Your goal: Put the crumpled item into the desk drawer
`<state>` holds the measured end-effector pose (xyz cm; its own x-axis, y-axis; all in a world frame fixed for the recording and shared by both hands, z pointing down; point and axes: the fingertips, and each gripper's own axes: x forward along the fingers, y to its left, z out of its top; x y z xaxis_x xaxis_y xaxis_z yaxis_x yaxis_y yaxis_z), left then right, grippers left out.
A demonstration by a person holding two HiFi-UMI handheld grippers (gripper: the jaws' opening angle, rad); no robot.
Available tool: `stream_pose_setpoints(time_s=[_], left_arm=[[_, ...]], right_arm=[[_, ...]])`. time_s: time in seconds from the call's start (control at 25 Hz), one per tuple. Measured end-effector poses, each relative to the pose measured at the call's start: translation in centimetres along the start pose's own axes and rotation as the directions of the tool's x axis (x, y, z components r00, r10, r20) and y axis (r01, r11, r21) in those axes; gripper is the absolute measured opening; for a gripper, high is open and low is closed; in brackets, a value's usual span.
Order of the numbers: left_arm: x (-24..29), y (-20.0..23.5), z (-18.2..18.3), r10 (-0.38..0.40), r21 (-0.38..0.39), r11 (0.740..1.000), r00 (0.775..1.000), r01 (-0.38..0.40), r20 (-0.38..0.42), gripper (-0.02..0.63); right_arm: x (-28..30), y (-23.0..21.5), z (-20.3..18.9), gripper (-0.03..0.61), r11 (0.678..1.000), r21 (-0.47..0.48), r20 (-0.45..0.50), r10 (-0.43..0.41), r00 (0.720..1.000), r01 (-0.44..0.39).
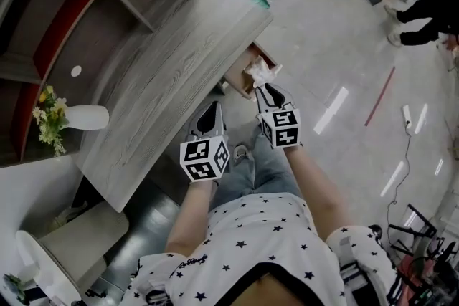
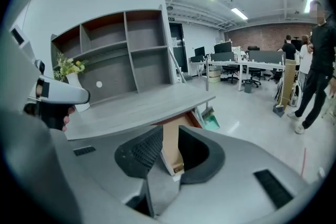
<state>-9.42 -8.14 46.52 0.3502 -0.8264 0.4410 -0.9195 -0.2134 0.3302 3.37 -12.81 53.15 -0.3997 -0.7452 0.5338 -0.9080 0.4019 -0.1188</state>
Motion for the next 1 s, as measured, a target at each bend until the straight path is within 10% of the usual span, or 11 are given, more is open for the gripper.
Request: stream_pose_setpoints(time_s=[1.0], left_arm=[[-6.6,-3.2,1.6,-0.092,0.11,0.99,0.995,0.086,0.048,0.011]], right_arm=[[-12.5,5.1,6.3,-0.006,0.999,-0.014,0.201,0.034,0.979,-0.031]])
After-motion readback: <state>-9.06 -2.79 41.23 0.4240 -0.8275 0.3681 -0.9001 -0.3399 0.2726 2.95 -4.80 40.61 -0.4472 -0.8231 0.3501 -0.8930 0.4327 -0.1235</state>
